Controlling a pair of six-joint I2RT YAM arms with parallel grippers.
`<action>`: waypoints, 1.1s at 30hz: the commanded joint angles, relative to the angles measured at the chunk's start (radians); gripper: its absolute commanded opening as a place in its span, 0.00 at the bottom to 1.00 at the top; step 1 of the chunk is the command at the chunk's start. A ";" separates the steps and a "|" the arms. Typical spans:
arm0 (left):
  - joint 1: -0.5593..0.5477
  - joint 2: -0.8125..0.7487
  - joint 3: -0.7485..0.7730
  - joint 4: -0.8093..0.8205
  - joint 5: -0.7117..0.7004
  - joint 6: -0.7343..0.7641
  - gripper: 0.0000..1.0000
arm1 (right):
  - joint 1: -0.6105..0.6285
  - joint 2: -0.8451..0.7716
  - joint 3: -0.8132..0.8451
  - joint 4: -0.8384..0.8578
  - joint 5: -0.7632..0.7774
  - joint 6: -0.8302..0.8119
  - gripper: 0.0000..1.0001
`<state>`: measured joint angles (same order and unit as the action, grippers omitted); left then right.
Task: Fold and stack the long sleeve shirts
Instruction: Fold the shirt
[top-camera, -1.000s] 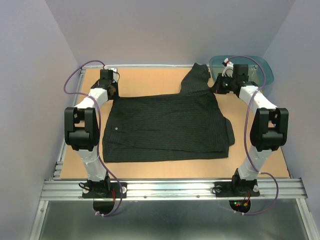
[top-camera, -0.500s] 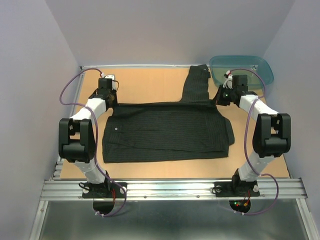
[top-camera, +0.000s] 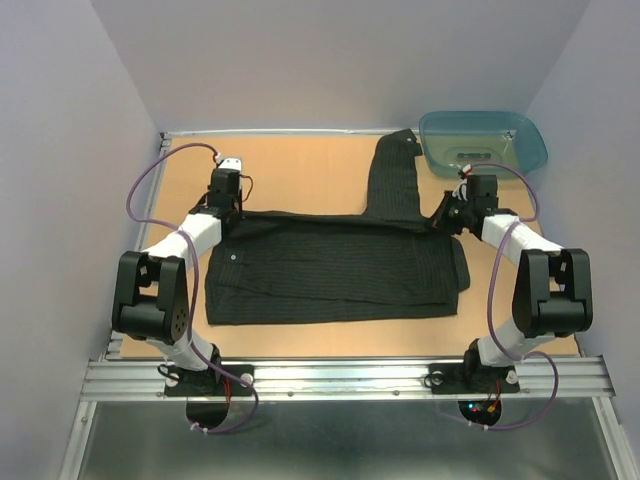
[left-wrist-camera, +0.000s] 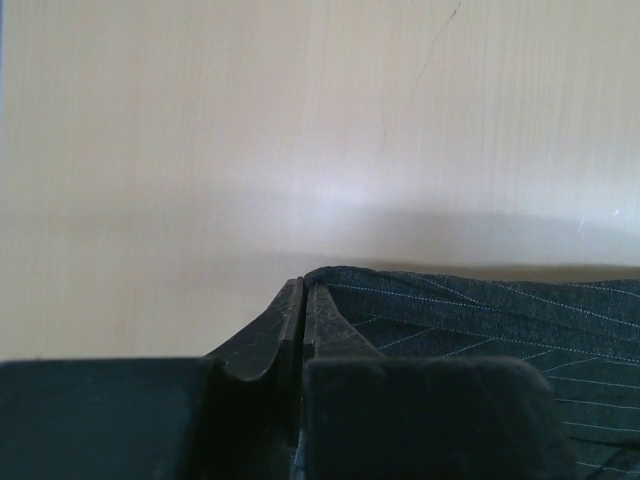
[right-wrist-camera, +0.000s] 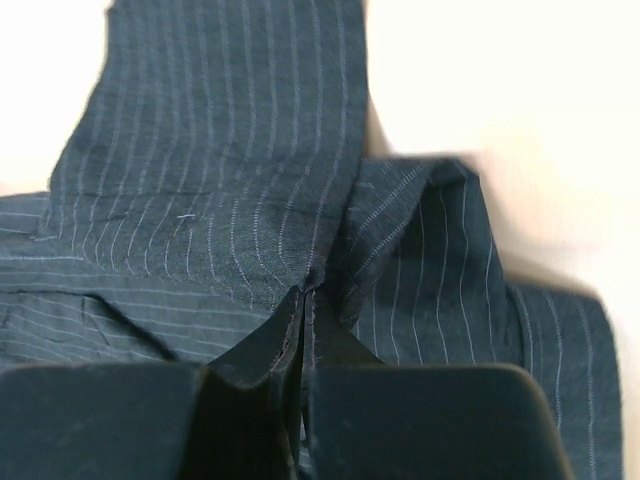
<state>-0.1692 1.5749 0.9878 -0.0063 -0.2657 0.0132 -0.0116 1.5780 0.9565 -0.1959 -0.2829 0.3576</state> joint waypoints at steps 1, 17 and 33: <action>-0.004 -0.084 -0.054 0.136 -0.142 0.063 0.08 | -0.005 -0.056 -0.067 0.090 0.051 0.050 0.01; -0.036 -0.265 -0.225 0.352 -0.087 0.012 0.23 | -0.005 -0.147 -0.143 0.154 0.096 0.112 0.01; -0.036 -0.473 -0.299 0.057 -0.098 -0.527 0.79 | -0.005 -0.231 -0.317 0.234 0.117 0.119 0.05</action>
<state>-0.2070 1.1816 0.6842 0.1085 -0.3595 -0.3485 -0.0120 1.3937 0.6704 -0.0303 -0.1978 0.4759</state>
